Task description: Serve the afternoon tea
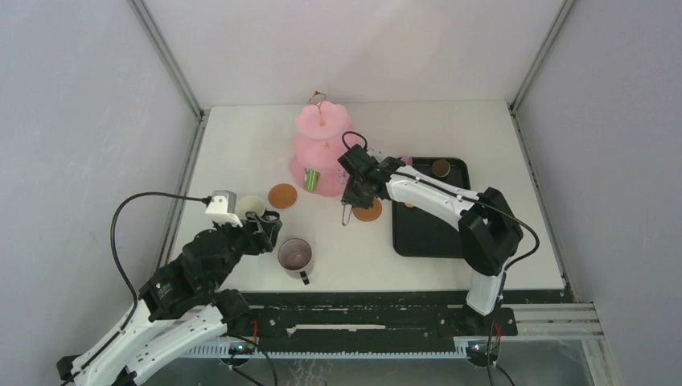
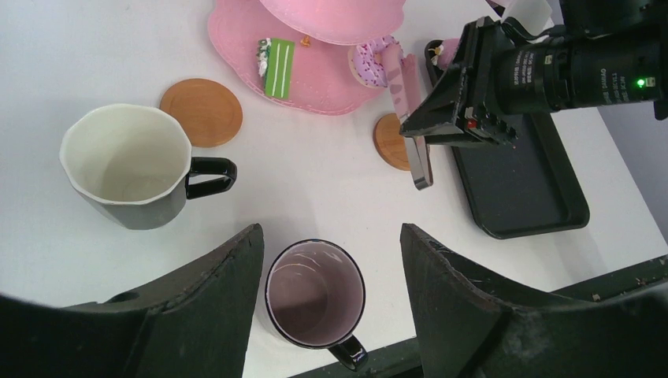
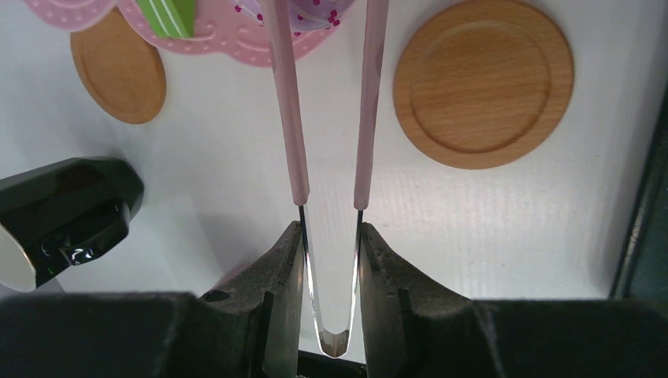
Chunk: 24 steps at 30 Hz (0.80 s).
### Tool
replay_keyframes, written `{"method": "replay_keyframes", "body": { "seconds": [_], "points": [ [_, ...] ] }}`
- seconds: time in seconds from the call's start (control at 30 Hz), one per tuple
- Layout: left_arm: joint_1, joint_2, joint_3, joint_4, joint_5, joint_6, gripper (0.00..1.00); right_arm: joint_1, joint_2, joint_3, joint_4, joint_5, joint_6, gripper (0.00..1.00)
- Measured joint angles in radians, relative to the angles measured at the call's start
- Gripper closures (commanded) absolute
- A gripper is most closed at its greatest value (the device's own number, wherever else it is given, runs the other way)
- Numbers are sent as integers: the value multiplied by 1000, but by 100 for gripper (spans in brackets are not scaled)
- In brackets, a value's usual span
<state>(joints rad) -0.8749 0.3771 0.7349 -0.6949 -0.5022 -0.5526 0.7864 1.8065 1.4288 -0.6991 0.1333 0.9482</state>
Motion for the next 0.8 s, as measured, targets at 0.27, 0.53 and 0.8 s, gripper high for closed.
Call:
{"method": "replay_keyframes", "body": {
  "seconds": [0.27,0.53,0.8],
  "points": [
    [0,-5,0,-8,-1,3,31,1,84,52,3,-21,-1,100],
    [0,-8,0,-6,5,12,31,-11,145,79,14,-48,-5,100],
    [0,-13,-2,-5,8,30,31,-30,186,125,37,-72,-10,100]
  ]
}}
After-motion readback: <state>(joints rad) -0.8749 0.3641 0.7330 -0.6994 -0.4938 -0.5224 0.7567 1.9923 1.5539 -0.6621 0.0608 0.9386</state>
